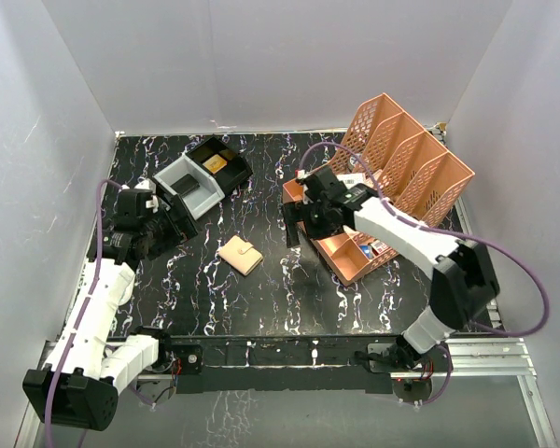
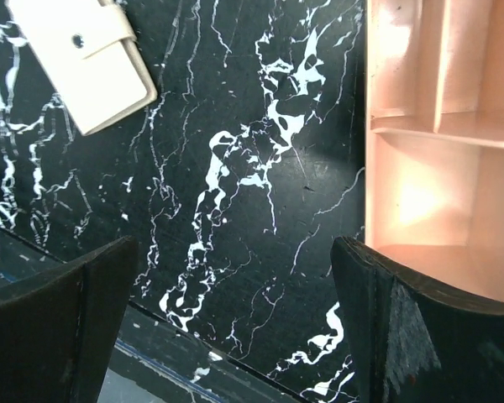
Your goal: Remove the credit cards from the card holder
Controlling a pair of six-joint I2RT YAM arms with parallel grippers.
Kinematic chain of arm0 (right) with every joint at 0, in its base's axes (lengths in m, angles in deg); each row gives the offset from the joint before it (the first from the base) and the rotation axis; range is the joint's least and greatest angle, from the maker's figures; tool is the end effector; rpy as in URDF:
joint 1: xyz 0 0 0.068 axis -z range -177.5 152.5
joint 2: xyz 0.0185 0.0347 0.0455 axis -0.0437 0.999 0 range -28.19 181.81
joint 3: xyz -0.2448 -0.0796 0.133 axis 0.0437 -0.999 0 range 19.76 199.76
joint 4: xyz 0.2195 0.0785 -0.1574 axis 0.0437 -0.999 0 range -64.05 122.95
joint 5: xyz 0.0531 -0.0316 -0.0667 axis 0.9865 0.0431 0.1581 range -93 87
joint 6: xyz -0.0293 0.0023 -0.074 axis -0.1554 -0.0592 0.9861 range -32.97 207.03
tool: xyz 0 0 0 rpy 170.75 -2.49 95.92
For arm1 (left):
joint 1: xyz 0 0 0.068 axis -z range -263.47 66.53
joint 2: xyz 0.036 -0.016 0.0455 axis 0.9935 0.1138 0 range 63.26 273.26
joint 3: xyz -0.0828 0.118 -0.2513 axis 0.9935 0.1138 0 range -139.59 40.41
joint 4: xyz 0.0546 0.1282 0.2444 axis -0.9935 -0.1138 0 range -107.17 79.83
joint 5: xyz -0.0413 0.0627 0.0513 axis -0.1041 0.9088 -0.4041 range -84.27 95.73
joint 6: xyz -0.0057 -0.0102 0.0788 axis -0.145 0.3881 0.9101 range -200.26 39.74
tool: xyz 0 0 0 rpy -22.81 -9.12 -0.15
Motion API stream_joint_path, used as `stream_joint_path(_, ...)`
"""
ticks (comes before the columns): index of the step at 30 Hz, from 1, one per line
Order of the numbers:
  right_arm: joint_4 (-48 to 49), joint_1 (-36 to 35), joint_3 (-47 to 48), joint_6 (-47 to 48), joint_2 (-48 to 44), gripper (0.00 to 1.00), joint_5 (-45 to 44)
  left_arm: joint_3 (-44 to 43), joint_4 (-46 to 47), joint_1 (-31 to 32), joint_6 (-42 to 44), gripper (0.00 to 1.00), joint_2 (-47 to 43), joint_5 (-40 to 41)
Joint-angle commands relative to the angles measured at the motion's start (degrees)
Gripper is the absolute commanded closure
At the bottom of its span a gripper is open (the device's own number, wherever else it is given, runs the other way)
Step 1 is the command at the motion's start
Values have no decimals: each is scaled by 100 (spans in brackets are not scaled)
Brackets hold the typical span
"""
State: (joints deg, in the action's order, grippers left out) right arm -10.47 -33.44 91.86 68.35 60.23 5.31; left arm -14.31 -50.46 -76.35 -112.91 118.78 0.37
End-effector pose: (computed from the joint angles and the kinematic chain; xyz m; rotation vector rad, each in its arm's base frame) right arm 0.2824 0.2169 0.2551 -0.4566 2.6542 0.5079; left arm 0.2323 -0.0354 0.3082 -0.4661 2.2814 -0.4626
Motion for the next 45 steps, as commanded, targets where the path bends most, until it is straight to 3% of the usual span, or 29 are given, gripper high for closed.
stream_joint_path(1,221,-188,542,-151,580,2,-210,62,-48,-59,-177,1,-272,-195)
stream_joint_path(7,244,-275,1072,-78,1485,2,-943,129,-18,-71,-298,1,-436,-211)
stream_joint_path(15,481,-261,1589,-92,2140,2,-2672,89,-67,-73,-296,1,-344,-277)
stream_joint_path(19,727,-118,1756,-156,2423,2,-2998,87,-71,-77,-295,1,-290,-327)
stream_joint_path(33,924,903,2733,607,3315,2,-2551,39,-13,-75,-321,1,-175,-484)
stream_joint_path(38,26,1135,3955,527,3865,2,-2378,46,69,-74,-364,1,-111,-635)
stream_joint_path(41,-219,1103,3980,512,3536,2,-1819,40,63,-74,-351,1,-135,-650)
stream_joint_path(45,-7,1060,2857,19,2273,2,-1896,23,60,-78,-310,1,-180,-648)
